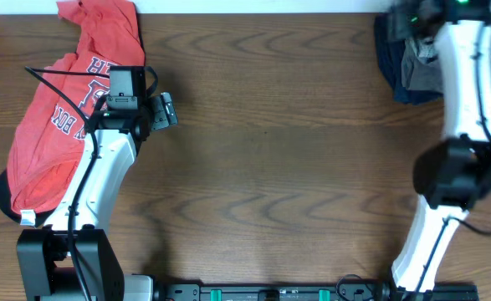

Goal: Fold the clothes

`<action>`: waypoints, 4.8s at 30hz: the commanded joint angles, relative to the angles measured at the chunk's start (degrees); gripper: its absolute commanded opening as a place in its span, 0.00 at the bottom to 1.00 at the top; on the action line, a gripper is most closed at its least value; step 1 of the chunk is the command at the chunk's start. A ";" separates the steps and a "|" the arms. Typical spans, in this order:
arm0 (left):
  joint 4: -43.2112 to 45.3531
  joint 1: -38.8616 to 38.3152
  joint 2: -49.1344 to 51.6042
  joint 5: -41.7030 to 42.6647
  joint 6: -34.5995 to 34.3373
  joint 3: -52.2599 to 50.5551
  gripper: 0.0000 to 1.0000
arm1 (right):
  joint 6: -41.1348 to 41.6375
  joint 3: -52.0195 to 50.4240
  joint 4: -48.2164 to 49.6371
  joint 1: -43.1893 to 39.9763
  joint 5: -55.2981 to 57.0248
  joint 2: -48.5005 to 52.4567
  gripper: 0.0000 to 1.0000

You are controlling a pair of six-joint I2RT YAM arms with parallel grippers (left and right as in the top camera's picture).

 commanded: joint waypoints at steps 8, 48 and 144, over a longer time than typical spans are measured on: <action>0.31 0.24 0.11 -0.07 0.31 0.09 0.92 | 6.29 0.44 4.70 -10.84 -6.23 6.99 0.61; 1.09 0.24 0.11 -0.07 0.31 0.09 0.98 | 7.96 0.61 -14.78 -8.59 -16.83 -18.32 0.99; 1.09 0.24 0.11 -0.07 0.31 0.09 0.98 | 12.17 -134.44 54.90 6.05 -0.74 -125.50 0.99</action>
